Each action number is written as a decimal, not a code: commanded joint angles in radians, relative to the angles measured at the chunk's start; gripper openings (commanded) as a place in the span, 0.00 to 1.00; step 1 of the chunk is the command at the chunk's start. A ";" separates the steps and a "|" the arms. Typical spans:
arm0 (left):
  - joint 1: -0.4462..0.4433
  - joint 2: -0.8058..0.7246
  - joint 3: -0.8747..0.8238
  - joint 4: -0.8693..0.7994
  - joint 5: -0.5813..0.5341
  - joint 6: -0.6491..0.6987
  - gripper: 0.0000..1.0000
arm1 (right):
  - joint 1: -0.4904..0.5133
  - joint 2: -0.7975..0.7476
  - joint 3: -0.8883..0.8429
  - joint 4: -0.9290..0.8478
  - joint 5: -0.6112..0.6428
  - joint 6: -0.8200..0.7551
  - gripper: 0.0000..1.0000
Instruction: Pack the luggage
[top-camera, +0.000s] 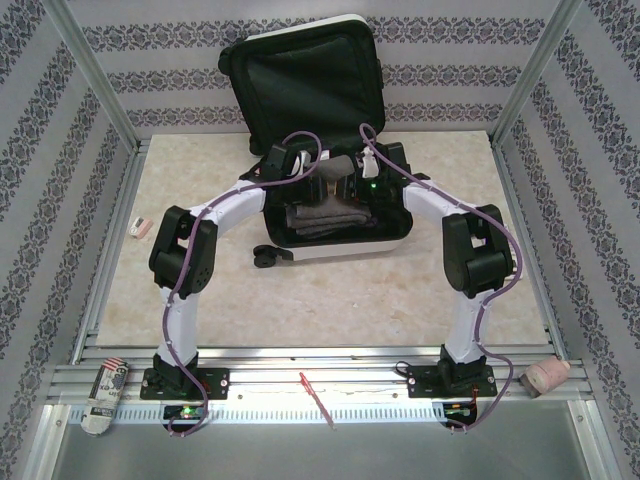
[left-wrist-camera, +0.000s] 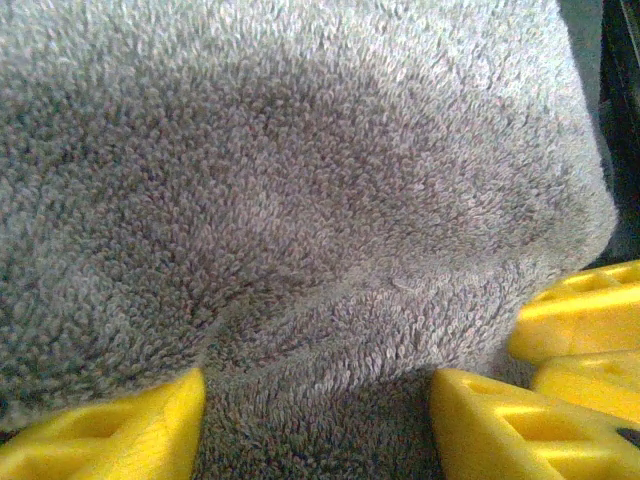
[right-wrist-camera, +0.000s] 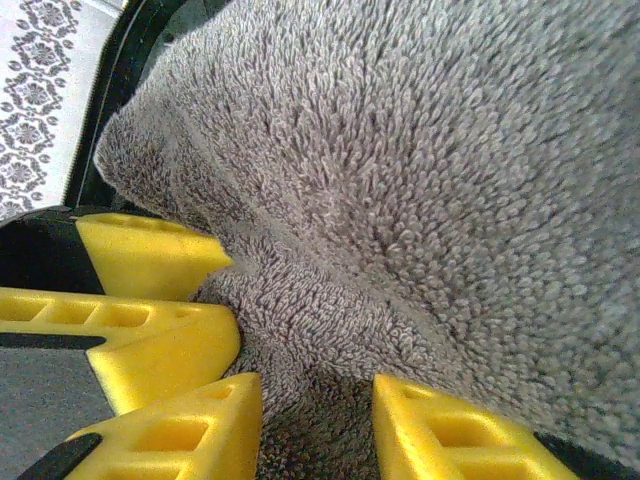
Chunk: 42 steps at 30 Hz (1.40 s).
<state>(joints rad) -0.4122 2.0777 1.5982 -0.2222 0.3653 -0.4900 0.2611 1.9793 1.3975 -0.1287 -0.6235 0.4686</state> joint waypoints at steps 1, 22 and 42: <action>-0.010 0.048 0.024 0.013 0.000 0.005 0.61 | -0.026 0.067 -0.043 -0.031 0.035 0.010 0.37; -0.010 -0.206 0.069 -0.348 -0.331 0.081 0.65 | -0.069 -0.194 -0.068 -0.030 -0.003 -0.030 0.45; -0.010 -0.337 -0.209 -0.360 -0.516 -0.005 0.58 | -0.148 -0.262 0.153 0.076 0.268 -0.114 0.55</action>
<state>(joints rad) -0.4129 1.7786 1.4284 -0.5888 -0.1394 -0.4637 0.1261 1.7229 1.4948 -0.1413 -0.4339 0.3664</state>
